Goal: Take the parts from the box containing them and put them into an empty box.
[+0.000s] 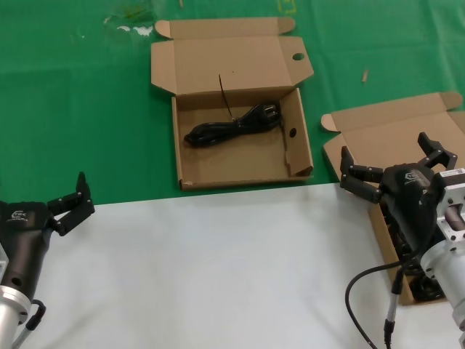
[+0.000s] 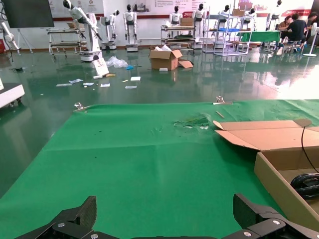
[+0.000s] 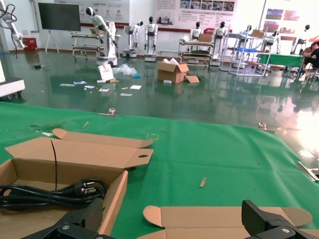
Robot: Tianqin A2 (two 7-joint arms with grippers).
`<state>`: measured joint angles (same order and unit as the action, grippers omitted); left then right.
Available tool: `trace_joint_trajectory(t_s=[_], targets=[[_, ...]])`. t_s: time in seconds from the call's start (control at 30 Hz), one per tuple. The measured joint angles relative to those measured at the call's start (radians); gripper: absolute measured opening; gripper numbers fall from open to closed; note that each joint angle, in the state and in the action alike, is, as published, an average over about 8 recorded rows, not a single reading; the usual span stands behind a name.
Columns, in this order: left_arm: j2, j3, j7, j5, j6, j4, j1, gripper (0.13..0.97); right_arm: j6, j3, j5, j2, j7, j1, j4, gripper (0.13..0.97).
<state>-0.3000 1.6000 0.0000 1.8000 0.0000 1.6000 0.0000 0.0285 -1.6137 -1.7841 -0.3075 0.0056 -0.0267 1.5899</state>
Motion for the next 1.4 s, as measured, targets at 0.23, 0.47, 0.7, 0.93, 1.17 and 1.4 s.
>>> trace_joint_trajectory(t_s=[0.23,0.47,0.7,0.93,1.17,1.4], targets=[[0.0,0.0,0.0,0.0,0.0,0.0,0.0,0.966,0.0,0.0,0.0,0.0,0.0,0.0,0.0,0.966],[0.0,0.0,0.0,0.0,0.0,0.0,0.0,0.966,0.0,0.0,0.0,0.0,0.0,0.0,0.0,0.966],[0.0,0.0,0.0,0.0,0.0,0.0,0.0,0.966,0.0,0.0,0.0,0.0,0.0,0.0,0.0,0.966],[0.0,0.0,0.0,0.0,0.0,0.0,0.0,0.966,0.0,0.0,0.0,0.0,0.0,0.0,0.0,0.966],[0.0,0.0,0.0,0.0,0.0,0.0,0.0,0.966,0.0,0.0,0.0,0.0,0.0,0.0,0.0,0.966],[0.0,0.0,0.0,0.0,0.0,0.0,0.0,0.966,0.0,0.0,0.0,0.0,0.0,0.0,0.0,0.966]])
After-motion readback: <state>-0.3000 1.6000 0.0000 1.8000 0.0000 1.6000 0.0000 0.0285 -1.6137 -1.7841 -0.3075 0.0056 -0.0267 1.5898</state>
